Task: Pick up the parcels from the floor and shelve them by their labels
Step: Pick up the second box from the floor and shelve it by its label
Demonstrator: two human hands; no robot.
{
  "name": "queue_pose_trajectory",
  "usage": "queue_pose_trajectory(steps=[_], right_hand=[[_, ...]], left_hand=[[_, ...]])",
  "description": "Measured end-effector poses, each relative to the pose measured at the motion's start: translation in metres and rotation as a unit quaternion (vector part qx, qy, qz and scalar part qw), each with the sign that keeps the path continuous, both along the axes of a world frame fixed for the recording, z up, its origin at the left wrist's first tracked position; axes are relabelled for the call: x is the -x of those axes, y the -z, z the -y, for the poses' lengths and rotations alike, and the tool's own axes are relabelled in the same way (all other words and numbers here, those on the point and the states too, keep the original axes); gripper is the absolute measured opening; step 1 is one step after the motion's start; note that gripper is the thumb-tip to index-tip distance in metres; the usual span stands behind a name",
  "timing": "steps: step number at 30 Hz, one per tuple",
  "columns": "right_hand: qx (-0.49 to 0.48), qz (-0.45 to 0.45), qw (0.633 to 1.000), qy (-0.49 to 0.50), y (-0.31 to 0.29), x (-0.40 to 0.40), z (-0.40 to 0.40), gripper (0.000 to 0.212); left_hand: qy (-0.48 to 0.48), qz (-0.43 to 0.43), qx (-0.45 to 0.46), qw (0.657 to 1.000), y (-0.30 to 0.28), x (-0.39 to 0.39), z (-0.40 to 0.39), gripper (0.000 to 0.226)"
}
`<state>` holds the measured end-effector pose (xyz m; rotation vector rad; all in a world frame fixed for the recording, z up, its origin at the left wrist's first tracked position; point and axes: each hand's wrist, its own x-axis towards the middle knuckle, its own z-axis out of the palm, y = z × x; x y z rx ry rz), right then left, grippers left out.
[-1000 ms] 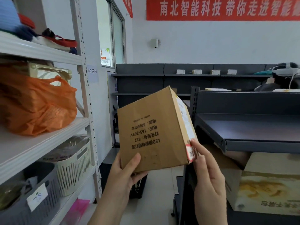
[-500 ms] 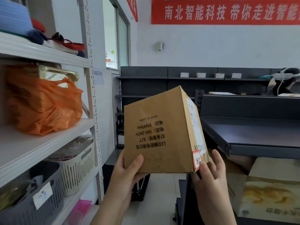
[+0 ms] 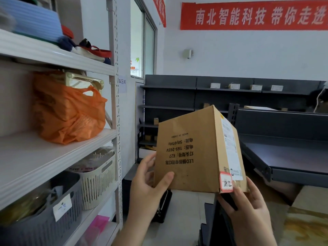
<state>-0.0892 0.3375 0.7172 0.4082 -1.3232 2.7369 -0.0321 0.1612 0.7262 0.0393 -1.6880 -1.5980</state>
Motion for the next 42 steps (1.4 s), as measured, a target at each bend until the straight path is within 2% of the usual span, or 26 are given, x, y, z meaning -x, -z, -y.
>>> queue_pose_trajectory(steps=[3, 7, 9, 13, 15, 18, 21, 25, 28, 37, 42], right_hand=[[0.008, -0.024, 0.999, -0.030, -0.001, -0.001, 0.000, 0.110], [0.011, -0.037, 0.999, -0.014, -0.002, -0.003, 0.003, 0.136], [0.004, -0.042, 0.999, -0.004, -0.002, -0.004, 0.004, 0.133], [0.002, -0.056, 0.998, 0.012, 0.003, -0.004, 0.005, 0.111], [-0.003, -0.063, 0.998, 0.022, 0.003, -0.003, 0.004, 0.106], [-0.013, -0.069, 0.997, 0.030, 0.006, -0.002, 0.003, 0.101], [-0.033, -0.080, 0.995, 0.041, 0.006, -0.002, 0.005, 0.101], [-0.064, -0.101, 0.990, 0.070, 0.000, -0.008, 0.009, 0.084], [-0.073, -0.112, 0.987, 0.087, -0.003, -0.010, 0.011, 0.081], [-0.097, -0.149, 0.979, 0.100, 0.000, -0.013, 0.016, 0.082], [-0.121, -0.141, 0.976, 0.111, 0.003, -0.019, 0.016, 0.079]], left_hand=[[-0.026, 0.019, 0.066, 0.997, 0.007, 0.002, 0.003, 0.049], [-0.032, 0.044, 0.125, 0.991, 0.009, 0.002, 0.003, 0.038], [-0.016, 0.049, 0.120, 0.991, 0.009, 0.001, 0.002, 0.037], [0.036, 0.048, 0.078, 0.995, 0.009, 0.001, 0.004, 0.044], [0.064, 0.056, 0.069, 0.994, 0.011, 0.002, 0.005, 0.044], [0.089, 0.063, 0.073, 0.991, 0.014, 0.003, 0.007, 0.057], [0.085, 0.083, 0.126, 0.985, 0.011, 0.003, 0.003, 0.075], [0.131, 0.103, 0.123, 0.978, -0.002, -0.003, -0.001, 0.067], [0.139, 0.086, 0.120, 0.979, -0.008, -0.005, -0.001, 0.091], [0.162, 0.050, -0.021, 0.985, -0.011, -0.011, 0.000, 0.046], [0.147, 0.029, -0.039, 0.988, -0.011, -0.011, 0.000, 0.043]])
